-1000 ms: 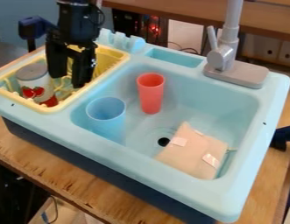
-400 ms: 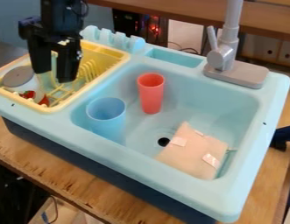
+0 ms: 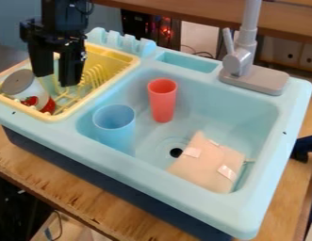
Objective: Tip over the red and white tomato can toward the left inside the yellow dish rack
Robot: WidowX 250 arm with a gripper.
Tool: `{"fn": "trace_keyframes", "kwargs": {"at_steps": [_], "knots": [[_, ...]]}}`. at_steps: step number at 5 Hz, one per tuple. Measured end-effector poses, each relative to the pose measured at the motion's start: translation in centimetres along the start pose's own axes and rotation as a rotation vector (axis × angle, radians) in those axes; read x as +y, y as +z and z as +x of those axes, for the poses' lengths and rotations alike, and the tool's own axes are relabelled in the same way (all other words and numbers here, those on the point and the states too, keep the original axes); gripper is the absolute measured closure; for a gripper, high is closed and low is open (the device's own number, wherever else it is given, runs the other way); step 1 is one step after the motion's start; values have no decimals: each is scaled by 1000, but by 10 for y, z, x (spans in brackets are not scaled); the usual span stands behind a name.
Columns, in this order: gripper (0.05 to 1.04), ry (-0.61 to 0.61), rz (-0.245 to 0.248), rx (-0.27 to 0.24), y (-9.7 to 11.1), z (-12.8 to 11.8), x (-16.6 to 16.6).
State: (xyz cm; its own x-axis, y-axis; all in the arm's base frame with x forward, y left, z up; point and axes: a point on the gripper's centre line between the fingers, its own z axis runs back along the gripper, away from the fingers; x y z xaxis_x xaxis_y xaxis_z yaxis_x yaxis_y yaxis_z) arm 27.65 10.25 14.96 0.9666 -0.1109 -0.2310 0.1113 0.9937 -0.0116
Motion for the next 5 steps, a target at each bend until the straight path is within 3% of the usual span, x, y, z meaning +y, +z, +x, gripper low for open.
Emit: {"fn": "trace_keyframes", "kwargs": {"at_steps": [1, 3, 5], "knots": [[83, -8, 20, -49, 16, 7, 4], [83, -49, 10, -99, 13, 20, 3], [83, -100, 118, -174, 34, -17, -31]]}}
